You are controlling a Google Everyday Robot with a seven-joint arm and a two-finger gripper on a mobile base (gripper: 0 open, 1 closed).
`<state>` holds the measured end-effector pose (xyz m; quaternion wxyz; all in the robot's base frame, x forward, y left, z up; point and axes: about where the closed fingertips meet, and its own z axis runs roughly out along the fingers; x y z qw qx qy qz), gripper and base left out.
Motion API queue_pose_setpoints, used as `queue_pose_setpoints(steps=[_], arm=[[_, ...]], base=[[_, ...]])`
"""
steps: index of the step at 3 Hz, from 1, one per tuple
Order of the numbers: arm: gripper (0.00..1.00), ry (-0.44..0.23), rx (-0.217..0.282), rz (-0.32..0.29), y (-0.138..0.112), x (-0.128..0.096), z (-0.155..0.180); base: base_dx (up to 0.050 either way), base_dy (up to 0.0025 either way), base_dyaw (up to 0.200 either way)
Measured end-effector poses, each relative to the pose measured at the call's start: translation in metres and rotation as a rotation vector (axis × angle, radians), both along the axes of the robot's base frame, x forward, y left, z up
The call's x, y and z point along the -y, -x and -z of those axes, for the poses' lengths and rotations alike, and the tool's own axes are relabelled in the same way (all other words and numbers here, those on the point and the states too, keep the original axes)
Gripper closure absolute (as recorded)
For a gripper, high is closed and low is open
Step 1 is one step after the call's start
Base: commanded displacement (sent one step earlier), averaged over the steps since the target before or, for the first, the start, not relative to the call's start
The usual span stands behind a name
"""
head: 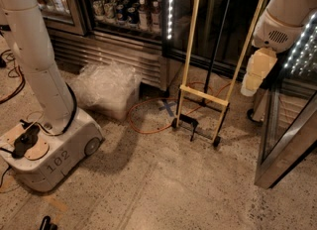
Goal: Close left fridge door
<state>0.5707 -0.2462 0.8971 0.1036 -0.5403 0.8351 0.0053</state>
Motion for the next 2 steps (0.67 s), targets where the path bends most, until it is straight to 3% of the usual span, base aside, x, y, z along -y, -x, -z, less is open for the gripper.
queue_pose_setpoints(steps=[1, 2], arm=[[0.00, -0.002, 0.005, -0.001, -0.0021, -0.0007, 0.0007], [0.00, -0.097, -0.009, -0.051, -0.0043, -0.0019, 0.0028]], base=[[0.000, 0.00000, 0.000], [0.000, 0.00000, 0.000]])
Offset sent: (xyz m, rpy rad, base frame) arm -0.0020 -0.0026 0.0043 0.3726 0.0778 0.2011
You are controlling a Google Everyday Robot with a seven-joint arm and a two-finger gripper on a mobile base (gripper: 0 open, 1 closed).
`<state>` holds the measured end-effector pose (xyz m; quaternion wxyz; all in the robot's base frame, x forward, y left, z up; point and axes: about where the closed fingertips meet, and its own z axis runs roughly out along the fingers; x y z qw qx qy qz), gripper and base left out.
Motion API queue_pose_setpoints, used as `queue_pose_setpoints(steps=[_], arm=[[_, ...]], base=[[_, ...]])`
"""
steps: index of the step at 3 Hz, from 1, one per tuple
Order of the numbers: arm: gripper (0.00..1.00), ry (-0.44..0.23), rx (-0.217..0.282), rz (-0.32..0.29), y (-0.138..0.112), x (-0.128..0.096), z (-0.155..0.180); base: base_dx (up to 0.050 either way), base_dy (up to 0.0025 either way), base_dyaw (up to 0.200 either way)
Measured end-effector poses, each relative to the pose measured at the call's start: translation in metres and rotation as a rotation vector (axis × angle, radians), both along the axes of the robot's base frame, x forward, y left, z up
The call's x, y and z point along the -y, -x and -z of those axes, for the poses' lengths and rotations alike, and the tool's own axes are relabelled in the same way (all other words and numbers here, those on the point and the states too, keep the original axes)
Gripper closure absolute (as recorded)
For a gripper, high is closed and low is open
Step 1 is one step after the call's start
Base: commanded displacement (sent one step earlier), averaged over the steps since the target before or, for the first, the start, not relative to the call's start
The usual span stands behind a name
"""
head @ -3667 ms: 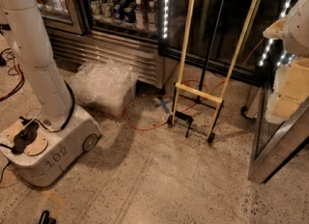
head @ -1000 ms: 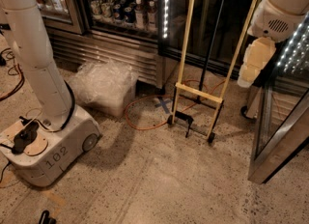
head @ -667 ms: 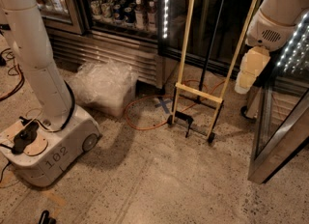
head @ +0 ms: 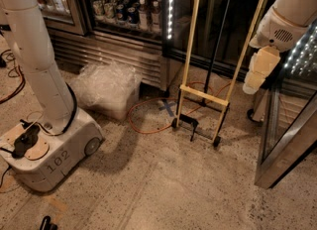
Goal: Close left fridge door
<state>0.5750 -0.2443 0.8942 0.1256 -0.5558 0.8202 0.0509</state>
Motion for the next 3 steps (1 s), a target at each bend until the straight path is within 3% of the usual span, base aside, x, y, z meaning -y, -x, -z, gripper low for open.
queue_pose_setpoints(steps=[1, 2, 3], arm=[[0.00, -0.133, 0.000, -0.086, -0.0125, -0.0099, 0.0023], [0.00, -0.133, 0.000, -0.086, -0.0125, -0.0099, 0.0023], [0.00, -0.133, 0.000, -0.086, -0.0125, -0.0099, 0.0023]], base=[[0.000, 0.00000, 0.000], [0.000, 0.00003, -0.200], [0.050, 0.00018, -0.004]])
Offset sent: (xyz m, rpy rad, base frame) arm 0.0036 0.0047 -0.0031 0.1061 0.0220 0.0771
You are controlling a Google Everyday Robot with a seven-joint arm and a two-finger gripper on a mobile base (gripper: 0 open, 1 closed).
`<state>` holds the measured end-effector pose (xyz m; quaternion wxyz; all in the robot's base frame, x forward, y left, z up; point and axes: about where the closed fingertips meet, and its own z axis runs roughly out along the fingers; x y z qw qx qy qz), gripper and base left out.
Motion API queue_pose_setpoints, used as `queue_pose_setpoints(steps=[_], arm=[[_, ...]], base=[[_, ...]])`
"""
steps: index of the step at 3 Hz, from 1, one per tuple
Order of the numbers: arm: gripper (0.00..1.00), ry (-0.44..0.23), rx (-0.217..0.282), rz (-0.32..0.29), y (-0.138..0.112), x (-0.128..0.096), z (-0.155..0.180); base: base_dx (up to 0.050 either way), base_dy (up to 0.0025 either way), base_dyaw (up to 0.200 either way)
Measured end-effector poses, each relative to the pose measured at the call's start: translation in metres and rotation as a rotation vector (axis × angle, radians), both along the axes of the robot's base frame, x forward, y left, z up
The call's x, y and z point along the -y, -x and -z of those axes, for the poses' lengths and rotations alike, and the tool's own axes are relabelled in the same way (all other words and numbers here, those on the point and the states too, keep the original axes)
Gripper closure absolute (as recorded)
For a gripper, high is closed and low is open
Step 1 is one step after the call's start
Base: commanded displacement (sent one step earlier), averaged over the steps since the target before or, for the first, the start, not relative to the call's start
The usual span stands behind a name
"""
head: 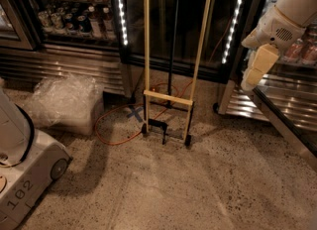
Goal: Close left fridge door
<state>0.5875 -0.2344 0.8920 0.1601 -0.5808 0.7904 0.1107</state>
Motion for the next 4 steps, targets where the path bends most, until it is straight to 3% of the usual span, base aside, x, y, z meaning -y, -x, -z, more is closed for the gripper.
queue_pose_setpoints(steps=[1, 3, 4], arm=[[0.00, 0.000, 0.000, 0.000, 0.0000, 0.0000, 0.0000], [0.00, 0.000, 0.000, 0.000, 0.0000, 0.0000, 0.0000], [0.00, 0.000, 0.000, 0.000, 0.0000, 0.0000, 0.0000]], base=[[0.033, -0.00239, -0.150], [0.050, -0.00001, 0.001], [0.026, -0.00223, -0.172]])
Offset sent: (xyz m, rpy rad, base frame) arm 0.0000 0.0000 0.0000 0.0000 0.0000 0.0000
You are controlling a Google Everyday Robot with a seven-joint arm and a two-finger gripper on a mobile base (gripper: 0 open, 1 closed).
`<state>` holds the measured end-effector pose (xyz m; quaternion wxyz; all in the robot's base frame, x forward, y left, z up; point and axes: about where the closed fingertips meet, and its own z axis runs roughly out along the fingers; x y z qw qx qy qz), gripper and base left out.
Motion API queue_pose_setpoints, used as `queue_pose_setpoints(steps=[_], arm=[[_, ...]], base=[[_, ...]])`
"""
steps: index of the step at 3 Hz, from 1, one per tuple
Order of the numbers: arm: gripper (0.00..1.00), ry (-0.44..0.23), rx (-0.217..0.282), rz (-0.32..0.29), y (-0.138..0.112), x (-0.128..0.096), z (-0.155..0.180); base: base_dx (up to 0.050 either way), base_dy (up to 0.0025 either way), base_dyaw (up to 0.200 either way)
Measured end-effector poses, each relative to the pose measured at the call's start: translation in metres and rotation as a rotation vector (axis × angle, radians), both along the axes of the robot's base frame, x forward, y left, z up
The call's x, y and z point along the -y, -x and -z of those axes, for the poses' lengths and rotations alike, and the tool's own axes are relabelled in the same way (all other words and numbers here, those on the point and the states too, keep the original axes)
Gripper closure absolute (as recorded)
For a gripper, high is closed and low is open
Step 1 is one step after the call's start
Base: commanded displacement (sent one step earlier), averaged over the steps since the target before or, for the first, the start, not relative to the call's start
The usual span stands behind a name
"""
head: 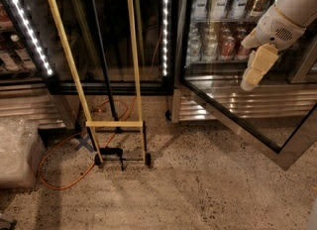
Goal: Close left fridge door
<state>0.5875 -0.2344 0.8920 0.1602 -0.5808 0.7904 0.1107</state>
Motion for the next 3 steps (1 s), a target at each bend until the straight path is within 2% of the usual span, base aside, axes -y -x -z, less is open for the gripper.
queue_pose_setpoints(steps=[3], arm=[[0.00, 0.000, 0.000, 0.000, 0.0000, 0.0000, 0.0000]], base=[[0.050, -0.00002, 0.001]])
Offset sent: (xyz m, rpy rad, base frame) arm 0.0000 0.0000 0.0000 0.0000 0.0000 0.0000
